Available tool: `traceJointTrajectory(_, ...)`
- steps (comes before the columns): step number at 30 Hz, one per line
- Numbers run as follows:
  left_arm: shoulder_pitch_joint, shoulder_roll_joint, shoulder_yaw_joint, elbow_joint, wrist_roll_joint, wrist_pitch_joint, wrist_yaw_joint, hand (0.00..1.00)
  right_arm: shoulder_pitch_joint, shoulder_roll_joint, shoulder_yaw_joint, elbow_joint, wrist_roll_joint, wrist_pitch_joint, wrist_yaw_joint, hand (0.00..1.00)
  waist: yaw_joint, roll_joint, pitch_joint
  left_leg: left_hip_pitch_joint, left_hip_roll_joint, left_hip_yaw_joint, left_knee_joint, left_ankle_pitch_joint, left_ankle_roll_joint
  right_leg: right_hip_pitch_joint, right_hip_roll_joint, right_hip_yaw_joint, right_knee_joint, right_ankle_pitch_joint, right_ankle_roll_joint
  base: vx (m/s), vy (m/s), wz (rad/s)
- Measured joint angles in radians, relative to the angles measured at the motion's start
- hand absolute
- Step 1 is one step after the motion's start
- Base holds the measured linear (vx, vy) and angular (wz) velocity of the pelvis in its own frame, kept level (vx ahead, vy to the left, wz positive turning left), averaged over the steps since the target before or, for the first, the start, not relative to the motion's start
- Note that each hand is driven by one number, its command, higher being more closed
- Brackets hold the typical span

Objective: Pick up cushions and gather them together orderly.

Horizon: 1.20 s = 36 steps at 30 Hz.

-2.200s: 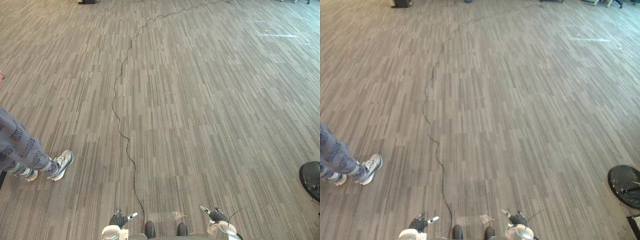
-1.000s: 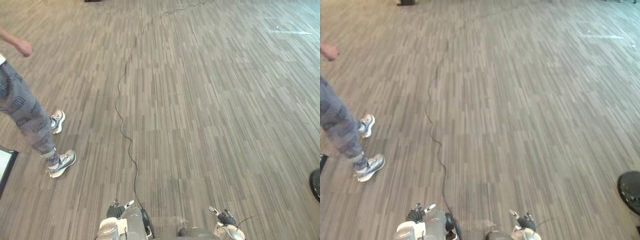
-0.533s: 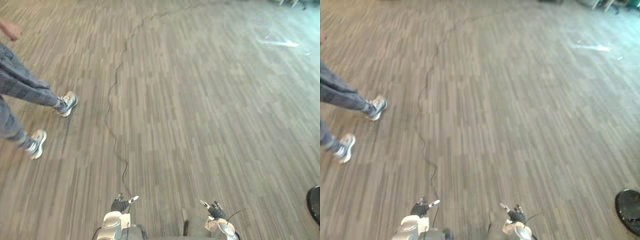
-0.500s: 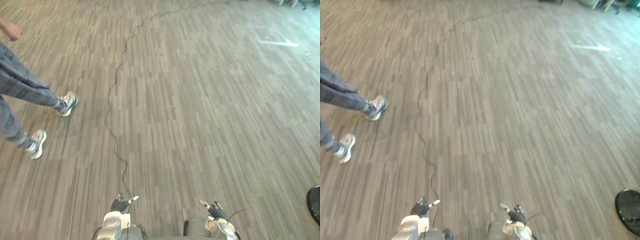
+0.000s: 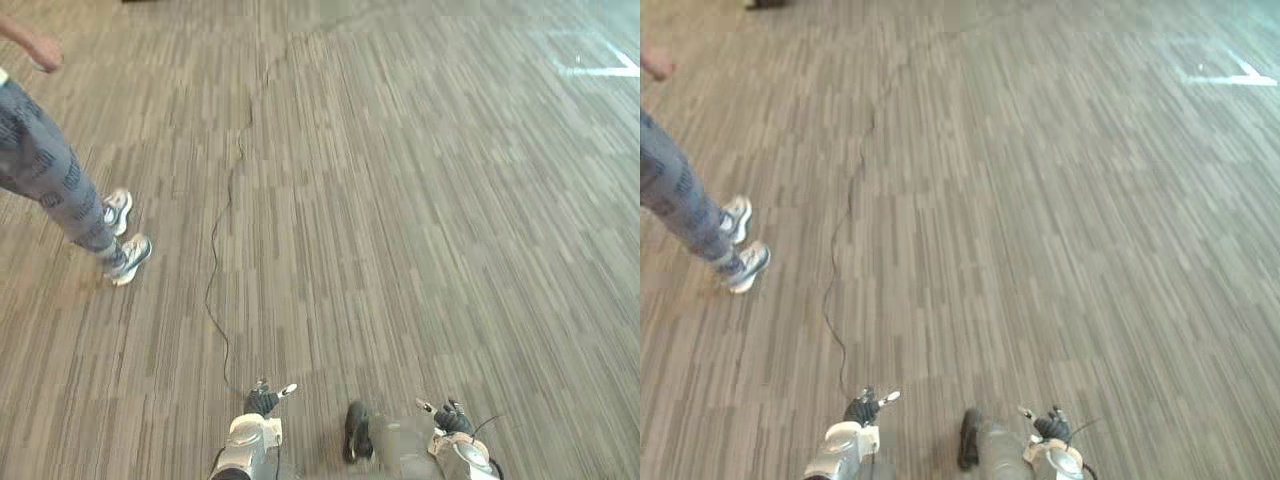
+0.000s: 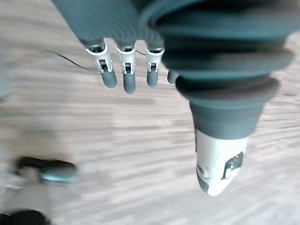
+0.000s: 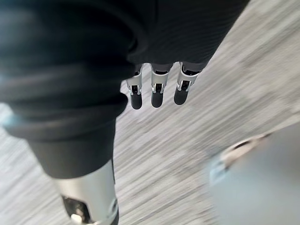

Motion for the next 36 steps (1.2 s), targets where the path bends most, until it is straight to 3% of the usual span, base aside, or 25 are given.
traceJointTrajectory(4,0.016,0.003,-0.011,-0.061,-0.004,-0.019,-0.007,0.0,-0.002,0.015,0.022,-0.006,0.019,0.001,-0.001,0.0,0.023,-0.012,-0.003,-0.15,-0.018,0.072,-0.249,-0.102,0.006,0.149,-0.026,0.061,-0.093,-0.037,0.047,0.55,0.149,-0.53)
traceJointTrajectory(6,0.014,0.001,-0.019,-0.062,-0.018,-0.025,-0.009,0.0,-0.003,0.02,0.013,0.002,0.019,0.0,-0.002,0.0,0.041,-0.027,-0.012,-0.188,-0.121,0.05,-0.677,-0.012,-0.017,0.226,-0.096,0.111,-0.133,-0.08,0.097,0.72,0.306,-0.69)
traceJointTrajectory(7,0.015,0.003,-0.024,-0.06,-0.021,-0.035,-0.009,0.0,-0.003,0.018,0.01,0.027,0.019,-0.001,-0.002,0.0,0.058,-0.04,-0.033,-0.198,-0.168,0.009,-0.727,0.109,-0.025,0.247,-0.12,0.156,-0.16,-0.086,0.105,0.69,0.308,-0.53)
traceJointTrajectory(9,0.006,0.033,-0.027,-0.032,-0.025,-0.038,-0.008,0.0,-0.021,0.038,-0.005,0.076,0.017,0.004,0.003,0.0,0.041,-0.064,-0.058,-0.203,-0.186,0.03,-0.651,0.039,0.039,0.232,-0.153,0.253,-0.144,0.018,0.069,0.69,0.308,-0.27)
traceJointTrajectory(11,0.002,0.046,0.002,-0.04,-0.03,-0.038,-0.01,0.0,-0.021,0.048,-0.014,0.077,0.014,0.005,0.01,0.0,0.057,-0.085,-0.053,-0.212,-0.173,0.03,-0.529,0.021,0.05,0.24,-0.168,0.301,-0.098,0.086,0.089,0.55,0.281,-0.46)
traceJointTrajectory(12,0.009,0.056,0.005,-0.037,-0.041,-0.042,-0.008,0.0,-0.01,0.048,-0.026,0.075,0.009,0.0,0.007,0.0,0.063,-0.094,-0.073,-0.223,-0.2,0.03,-0.506,-0.031,0.056,0.207,-0.18,0.329,0.041,0.125,0.131,0.62,0.337,-0.92)
traceJointTrajectory(13,0.028,0.063,-0.003,-0.024,-0.043,-0.039,-0.008,0.0,-0.007,0.024,-0.017,0.072,-0.014,-0.011,0.01,0.0,0.054,-0.112,-0.085,-0.105,-0.239,0.037,-0.681,-0.049,0.065,0.104,-0.207,0.362,0.323,0.164,0.234,0.7,0.307,-0.79)
traceJointTrajectory(14,0.021,0.083,-0.003,-0.008,-0.043,-0.035,-0.007,0.0,-0.003,0.028,-0.005,0.072,-0.021,-0.011,0.014,0.0,0.035,-0.137,-0.079,-0.055,-0.262,0.057,-0.688,-0.065,0.077,0.031,-0.218,0.396,0.507,0.176,0.287,0.38,0.14,-0.49)
traceJointTrajectory(15,0.018,0.088,-0.006,0.001,-0.043,-0.034,-0.006,0.0,-0.002,0.027,-0.001,0.072,-0.022,-0.012,0.015,0.0,0.031,-0.137,-0.079,-0.038,-0.261,0.064,-0.691,-0.079,0.077,0.003,-0.215,0.394,0.566,0.173,0.287,0.5,0.084,-0.66)
traceJointTrajectory(16,0.008,0.091,-0.018,0.039,-0.041,-0.012,-0.004,0.0,0.002,0.024,0.019,0.068,-0.021,-0.007,0.017,0.0,0.03,-0.114,-0.062,0.087,-0.237,0.122,-0.725,-0.125,0.068,-0.129,-0.21,0.319,0.747,0.125,0.231,0.49,0.105,-1.08)
traceJointTrajectory(17,0.01,0.088,-0.023,0.038,-0.041,-0.011,-0.002,0.0,0.0,0.013,0.025,0.042,-0.021,-0.006,0.018,0.0,0.03,-0.091,-0.048,0.161,-0.22,0.156,-0.766,-0.136,0.061,-0.184,-0.207,0.255,0.763,0.091,0.195,0.49,0.105,-1.15)
traceJointTrajectory(18,0.011,0.087,-0.024,0.039,-0.042,-0.011,-0.003,0.0,-0.001,0.012,0.025,0.037,-0.021,-0.007,0.018,0.0,0.03,-0.085,-0.045,0.179,-0.217,0.164,-0.778,-0.137,0.06,-0.198,-0.208,0.234,0.762,0.082,0.191,0.48,0.132,-1.03)
traceJointTrajectory(19,0.01,0.089,-0.039,0.041,-0.043,-0.011,-0.002,0.0,-0.006,0.008,0.025,0.023,-0.02,-0.02,0.018,0.0,0.022,-0.062,-0.036,0.288,-0.203,0.202,-0.852,-0.136,0.06,-0.279,-0.206,0.092,0.682,0.033,0.161,0.4,0.09,-0.67)
traceJointTrajectory(22,-0.007,0.104,-0.084,0.067,-0.044,-0.011,-0.003,0.0,-0.021,-0.011,0.025,0.052,-0.019,-0.019,0.018,0.0,-0.009,-0.062,-0.034,0.375,-0.186,0.224,-0.911,-0.136,0.06,-0.324,-0.165,-0.051,0.387,0.027,0.118,0.54,0.024,-0.34)
traceJointTrajectory(23,-0.017,0.107,-0.108,0.079,-0.045,-0.011,-0.005,0.0,-0.023,-0.023,0.027,0.066,-0.019,-0.018,0.018,0.0,-0.018,-0.06,-0.03,0.417,-0.185,0.226,-0.943,-0.136,0.059,-0.35,-0.143,-0.093,0.202,0.091,0.093,0.67,-0.097,-0.01)
traceJointTrajectory(25,-0.009,0.12,-0.127,0.08,-0.044,-0.012,-0.007,0.0,-0.019,-0.029,0.02,0.076,-0.013,-0.016,0.019,0.0,-0.029,-0.096,-0.024,0.49,-0.232,0.21,-0.988,-0.133,0.051,-0.378,-0.134,-0.107,-0.062,0.241,0.08,0.65,-0.13,0.01)
traceJointTrajectory(26,-0.003,0.121,-0.125,0.084,-0.042,-0.012,-0.007,0.0,-0.014,-0.032,0.019,0.084,-0.013,-0.012,0.021,0.0,-0.033,-0.1,-0.015,0.523,-0.242,0.19,-0.991,-0.13,0.016,-0.375,-0.129,-0.084,-0.064,0.336,0.014,0.63,-0.171,-0.23)
traceJointTrajectory(27,0.0,0.103,-0.103,0.108,-0.041,-0.01,-0.007,0.0,-0.031,-0.06,0.001,0.093,-0.015,-0.008,0.021,0.0,-0.04,-0.049,-0.017,0.56,-0.191,0.16,-0.985,-0.099,-0.05,-0.373,-0.082,-0.086,-0.001,0.354,-0.041,0.63,-0.175,-0.28)
traceJointTrajectory(28,0.002,0.1,-0.098,0.11,-0.038,-0.01,-0.008,0.0,-0.032,-0.062,0.001,0.093,-0.017,-0.008,0.02,0.0,-0.039,-0.039,-0.02,0.559,-0.181,0.155,-0.975,-0.084,-0.075,-0.373,-0.076,-0.088,0.008,0.34,-0.047,0.65,-0.204,-0.43)
traceJointTrajectory(29,0.007,0.085,-0.076,0.117,-0.037,-0.01,-0.011,0.0,-0.035,-0.06,-0.035,0.087,-0.019,-0.009,0.026,0.0,-0.043,-0.01,-0.018,0.517,-0.138,0.109,-0.855,-0.028,-0.134,-0.368,-0.043,-0.086,0.046,0.279,-0.065,0.52,-0.19,-0.3)
traceJointTrajectory(30,0.006,0.081,-0.062,0.117,-0.037,-0.01,-0.009,0.0,-0.035,-0.058,-0.048,0.084,-0.019,-0.008,0.026,0.0,-0.043,-0.002,-0.018,0.48,-0.115,0.088,-0.765,0.008,-0.127,-0.356,-0.027,-0.082,0.049,0.254,-0.065,0.81,-0.273,-0.43)
traceJointTrajectory(31,0.001,0.072,-0.018,0.112,-0.036,-0.008,-0.009,0.0,-0.031,-0.044,-0.05,0.071,-0.019,-0.002,0.025,0.0,-0.044,0.014,-0.009,0.346,-0.056,0.012,-0.457,0.159,-0.111,-0.282,0.013,-0.067,0.012,0.219,-0.07,0.55,-0.168,-0.33)
traceJointTrajectory(32,0.001,0.07,-0.012,0.108,-0.036,-0.008,-0.01,0.0,-0.031,-0.043,-0.05,0.071,-0.019,0.0,0.025,0.0,-0.043,0.018,-0.007,0.31,-0.043,-0.006,-0.375,0.163,-0.112,-0.257,0.026,-0.065,-0.003,0.213,-0.072,0.9,-0.168,-0.64)
traceJointTrajectory(33,0.004,0.063,0.002,0.089,-0.037,-0.007,-0.014,0.0,-0.024,-0.028,-0.039,0.071,-0.017,0.008,0.023,0.0,-0.03,0.011,0.008,0.173,-0.002,-0.019,-0.046,0.088,-0.1,-0.115,0.074,-0.018,-0.077,0.194,-0.087,0.49,-0.055,-0.57)
traceJointTrajectory(36,0.01,0.068,0.003,0.02,-0.041,-0.019,-0.012,0.0,-0.021,-0.015,-0.008,0.068,-0.007,0.009,0.018,0.0,0.003,-0.019,0.009,-0.009,-0.018,0.023,-0.018,-0.052,-0.034,0.076,0.091,0.082,-0.186,0.153,-0.088,0.55,-0.048,-0.86)
